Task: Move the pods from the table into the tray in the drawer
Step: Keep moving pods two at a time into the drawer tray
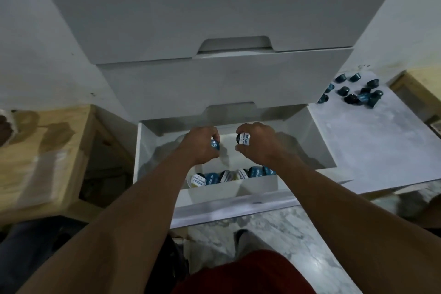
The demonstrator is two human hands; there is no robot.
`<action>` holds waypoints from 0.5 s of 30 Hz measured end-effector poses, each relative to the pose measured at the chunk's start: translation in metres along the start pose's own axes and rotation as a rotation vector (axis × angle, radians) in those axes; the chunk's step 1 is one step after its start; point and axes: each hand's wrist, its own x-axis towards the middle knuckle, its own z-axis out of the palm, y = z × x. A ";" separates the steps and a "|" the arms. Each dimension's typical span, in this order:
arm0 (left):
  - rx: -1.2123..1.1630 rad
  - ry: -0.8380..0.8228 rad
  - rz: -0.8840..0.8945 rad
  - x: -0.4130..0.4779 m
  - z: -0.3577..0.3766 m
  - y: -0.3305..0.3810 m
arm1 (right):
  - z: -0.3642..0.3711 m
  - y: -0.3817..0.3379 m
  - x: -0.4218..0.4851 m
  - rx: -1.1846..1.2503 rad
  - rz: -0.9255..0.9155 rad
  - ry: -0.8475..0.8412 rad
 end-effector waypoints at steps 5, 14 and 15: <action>0.005 0.002 0.005 -0.012 -0.002 -0.012 | 0.013 -0.012 0.003 0.017 -0.014 -0.035; 0.113 0.035 -0.043 -0.009 -0.002 -0.022 | 0.020 -0.014 0.032 -0.012 -0.101 -0.143; 0.114 0.014 -0.056 -0.007 0.001 -0.023 | 0.023 -0.012 0.034 -0.005 -0.107 -0.164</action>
